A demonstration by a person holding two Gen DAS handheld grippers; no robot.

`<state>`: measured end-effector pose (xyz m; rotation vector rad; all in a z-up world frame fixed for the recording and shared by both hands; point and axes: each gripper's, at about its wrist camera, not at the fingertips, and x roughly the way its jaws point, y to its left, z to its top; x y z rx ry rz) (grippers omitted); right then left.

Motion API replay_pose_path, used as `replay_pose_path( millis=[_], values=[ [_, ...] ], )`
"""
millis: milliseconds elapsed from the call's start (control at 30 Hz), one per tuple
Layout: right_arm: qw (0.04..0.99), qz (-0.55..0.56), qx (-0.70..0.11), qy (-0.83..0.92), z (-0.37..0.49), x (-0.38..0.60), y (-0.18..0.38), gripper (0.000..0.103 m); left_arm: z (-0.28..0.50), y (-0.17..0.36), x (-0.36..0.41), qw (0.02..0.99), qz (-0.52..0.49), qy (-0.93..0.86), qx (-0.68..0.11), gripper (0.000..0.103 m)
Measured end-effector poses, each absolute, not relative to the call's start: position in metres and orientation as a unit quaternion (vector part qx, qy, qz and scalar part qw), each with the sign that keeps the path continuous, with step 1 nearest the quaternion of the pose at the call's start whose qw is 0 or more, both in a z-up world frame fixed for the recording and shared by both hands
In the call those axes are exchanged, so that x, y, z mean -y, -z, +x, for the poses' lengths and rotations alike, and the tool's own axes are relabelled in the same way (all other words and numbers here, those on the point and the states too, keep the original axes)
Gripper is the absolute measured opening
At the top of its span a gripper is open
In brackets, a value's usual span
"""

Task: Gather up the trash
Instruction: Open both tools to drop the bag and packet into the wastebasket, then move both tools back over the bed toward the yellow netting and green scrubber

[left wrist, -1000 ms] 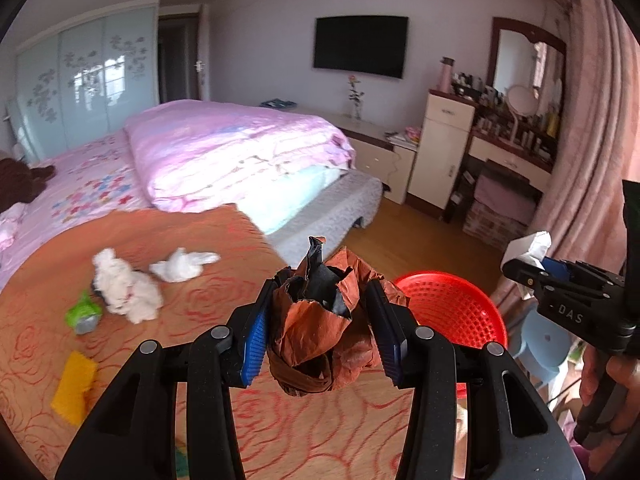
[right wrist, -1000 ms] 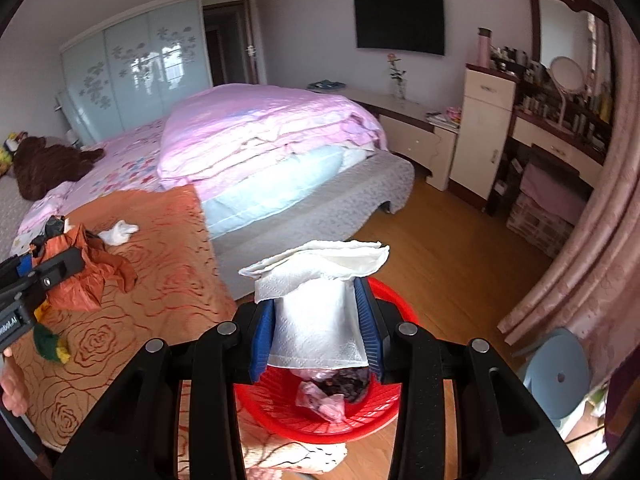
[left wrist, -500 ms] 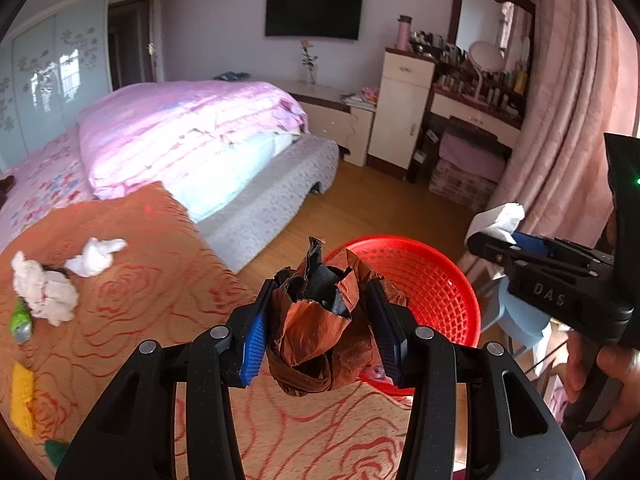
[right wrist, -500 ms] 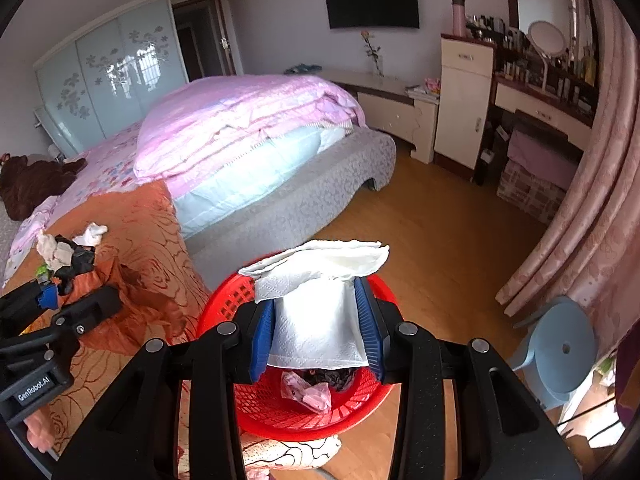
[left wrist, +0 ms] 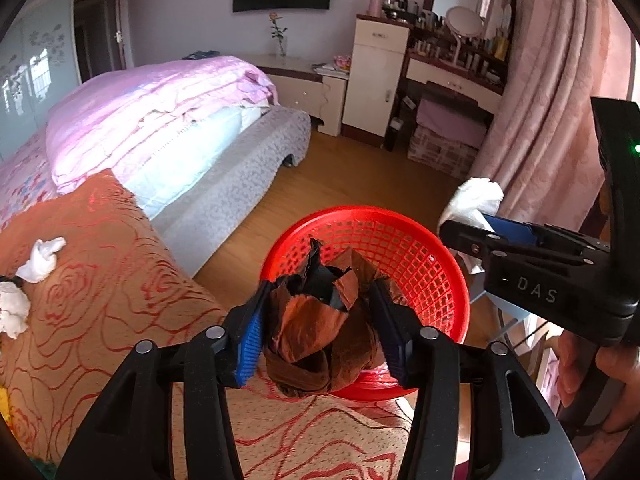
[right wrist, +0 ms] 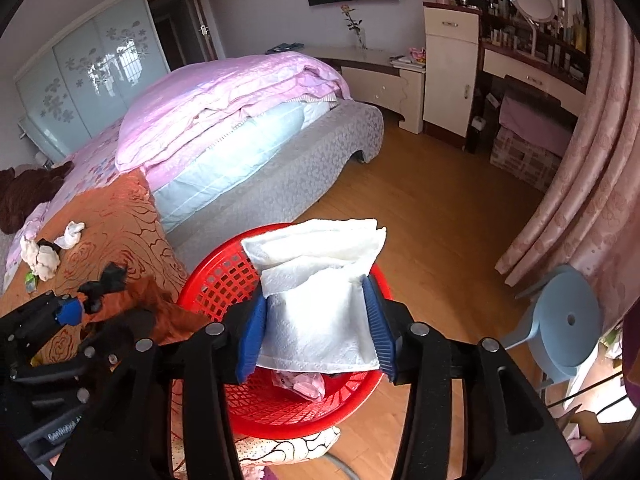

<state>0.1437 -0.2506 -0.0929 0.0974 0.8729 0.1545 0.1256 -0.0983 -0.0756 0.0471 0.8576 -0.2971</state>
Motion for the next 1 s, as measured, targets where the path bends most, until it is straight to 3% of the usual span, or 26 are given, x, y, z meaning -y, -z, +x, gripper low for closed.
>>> replay_pose_path(
  millis=[67, 233, 1000],
  values=[
    [0.902, 0.048, -0.423, -0.074, 0.144, 0.252, 0.094, 0.054, 0.125, 0.078, 0.099, 0.896, 0.023, 0.147, -0.418, 0.055],
    [0.902, 0.048, -0.423, -0.073, 0.144, 0.251, 0.094, 0.057, 0.124, 0.078, 0.094, 0.896, 0.014, 0.150, -0.418, 0.068],
    [0.912, 0.022, -0.402, -0.081, 0.134, 0.237, 0.085, 0.058, 0.086, 0.048, 0.062, 0.925, 0.016, 0.096, -0.366, 0.072]
  ],
)
